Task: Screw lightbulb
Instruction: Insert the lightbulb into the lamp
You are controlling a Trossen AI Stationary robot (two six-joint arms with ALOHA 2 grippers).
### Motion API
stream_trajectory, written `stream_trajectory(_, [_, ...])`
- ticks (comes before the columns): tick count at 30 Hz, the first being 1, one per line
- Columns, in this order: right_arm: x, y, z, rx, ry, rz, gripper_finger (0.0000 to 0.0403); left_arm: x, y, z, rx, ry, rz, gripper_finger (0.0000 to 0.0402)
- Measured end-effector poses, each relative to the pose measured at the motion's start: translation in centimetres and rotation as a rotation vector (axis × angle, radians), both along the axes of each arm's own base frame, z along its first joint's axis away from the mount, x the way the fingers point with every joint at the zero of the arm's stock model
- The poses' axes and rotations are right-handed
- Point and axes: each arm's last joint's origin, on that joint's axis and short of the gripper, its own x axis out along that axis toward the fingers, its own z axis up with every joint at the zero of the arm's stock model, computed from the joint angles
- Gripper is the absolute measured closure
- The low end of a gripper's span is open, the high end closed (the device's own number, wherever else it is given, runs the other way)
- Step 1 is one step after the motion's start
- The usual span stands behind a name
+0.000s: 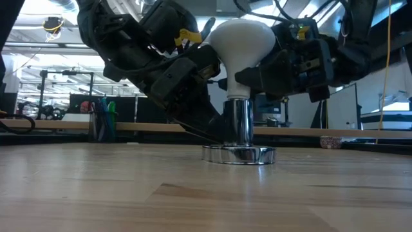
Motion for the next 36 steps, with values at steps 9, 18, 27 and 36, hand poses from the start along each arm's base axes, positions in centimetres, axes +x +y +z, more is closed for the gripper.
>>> stream_trajectory(9, [0.0,-0.3,-0.3,0.041,0.073,-0.041,0.0242,0.0,-0.1,0.0,-0.019,-0.001,0.016,0.0141])
stream_trajectory(18, [-0.2,-0.3,0.1,0.048,0.128,-0.128,0.0242,0.0,0.0,0.0,-0.021,-0.004,0.049,0.0141])
stream_trajectory(27, [-0.2,1.7,-0.4,-0.061,0.145,-0.211,0.0242,0.0,0.0,0.0,-0.026,0.001,0.058,0.0141])
stream_trajectory(36, [-0.3,1.7,-0.6,-0.027,0.192,-0.292,0.0243,0.0,0.0,0.0,-0.036,0.001,0.066,0.0141])
